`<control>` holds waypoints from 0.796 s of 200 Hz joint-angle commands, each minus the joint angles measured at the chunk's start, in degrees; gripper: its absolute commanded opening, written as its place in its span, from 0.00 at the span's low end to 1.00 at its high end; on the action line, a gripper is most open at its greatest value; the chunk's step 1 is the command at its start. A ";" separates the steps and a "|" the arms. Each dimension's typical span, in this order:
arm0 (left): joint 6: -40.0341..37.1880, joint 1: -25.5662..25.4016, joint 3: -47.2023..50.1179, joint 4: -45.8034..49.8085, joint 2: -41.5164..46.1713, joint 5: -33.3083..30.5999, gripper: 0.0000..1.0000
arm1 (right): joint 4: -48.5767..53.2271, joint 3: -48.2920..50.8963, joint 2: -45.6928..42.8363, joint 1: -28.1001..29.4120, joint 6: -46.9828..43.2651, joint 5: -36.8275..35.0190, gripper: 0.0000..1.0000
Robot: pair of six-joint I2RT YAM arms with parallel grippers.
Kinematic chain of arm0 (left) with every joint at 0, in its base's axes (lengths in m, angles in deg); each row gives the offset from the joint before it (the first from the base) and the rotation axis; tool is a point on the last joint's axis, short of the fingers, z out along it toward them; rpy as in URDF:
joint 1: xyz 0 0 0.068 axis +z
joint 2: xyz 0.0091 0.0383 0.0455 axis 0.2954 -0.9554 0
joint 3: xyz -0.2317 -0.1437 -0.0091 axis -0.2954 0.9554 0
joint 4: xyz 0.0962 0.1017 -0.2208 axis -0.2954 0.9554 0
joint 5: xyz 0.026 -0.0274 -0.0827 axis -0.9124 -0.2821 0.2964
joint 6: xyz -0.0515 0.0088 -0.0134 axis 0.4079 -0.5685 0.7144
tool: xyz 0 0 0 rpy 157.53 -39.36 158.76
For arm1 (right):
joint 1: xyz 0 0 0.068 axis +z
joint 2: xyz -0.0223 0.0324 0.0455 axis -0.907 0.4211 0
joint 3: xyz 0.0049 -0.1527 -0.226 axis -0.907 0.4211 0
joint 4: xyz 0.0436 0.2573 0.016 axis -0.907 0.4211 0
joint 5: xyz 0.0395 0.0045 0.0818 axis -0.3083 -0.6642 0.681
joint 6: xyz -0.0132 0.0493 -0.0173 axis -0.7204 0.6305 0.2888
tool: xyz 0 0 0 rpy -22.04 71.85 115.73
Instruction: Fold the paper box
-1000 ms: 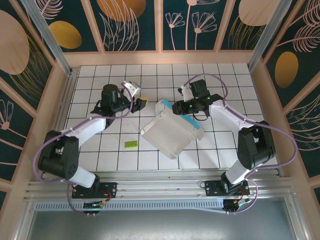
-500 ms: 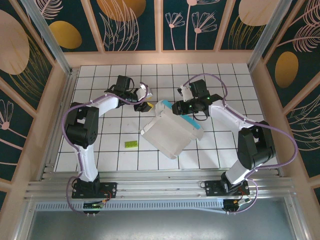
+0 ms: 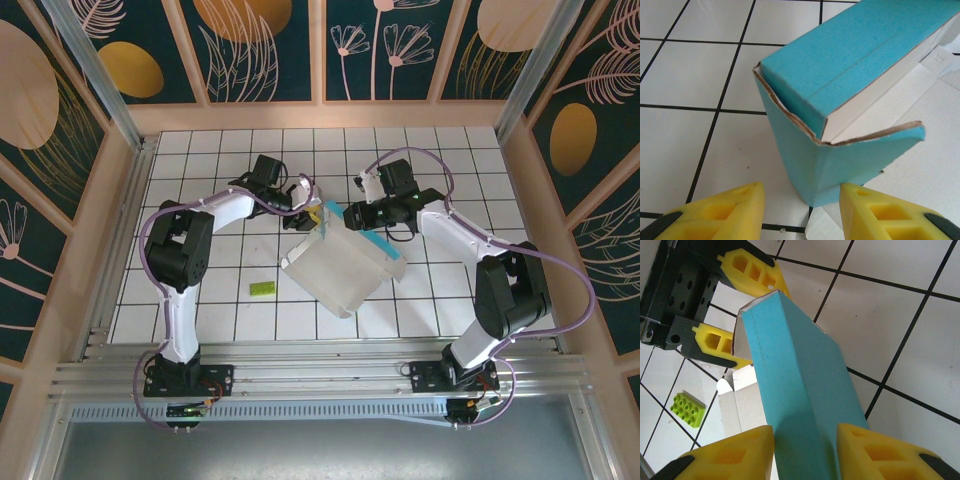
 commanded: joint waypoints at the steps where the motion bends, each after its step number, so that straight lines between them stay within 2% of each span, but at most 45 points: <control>1: 1.15 -0.28 -0.27 -2.81 0.19 2.76 0.45 | 0.61 -0.08 -0.17 0.66 -0.54 -1.03 0.39; 29: 5.13 -1.25 0.31 -5.49 0.37 1.79 0.49 | 0.07 0.13 -0.12 0.94 -0.19 -0.86 0.39; 40: 7.02 -1.62 -0.23 -5.87 -0.05 1.65 0.54 | -0.05 0.25 -0.16 1.02 -0.18 -0.84 0.38; 73: 10.99 -3.08 0.62 -8.29 -0.13 0.56 0.55 | -0.01 0.55 -0.31 1.10 -0.32 -0.94 0.38; 109: 14.21 -3.58 -0.13 -9.12 -1.27 -1.00 0.50 | -0.23 0.97 -0.56 1.09 -0.32 -0.85 0.38; 140: 17.21 -4.19 -1.34 -9.02 -2.10 -4.82 0.36 | -0.74 1.37 -0.60 1.14 -0.12 -0.76 0.38; 159: 18.01 -4.49 -0.70 -9.18 -1.79 -7.04 0.32 | -1.00 1.40 -0.55 1.10 -0.03 -0.67 0.38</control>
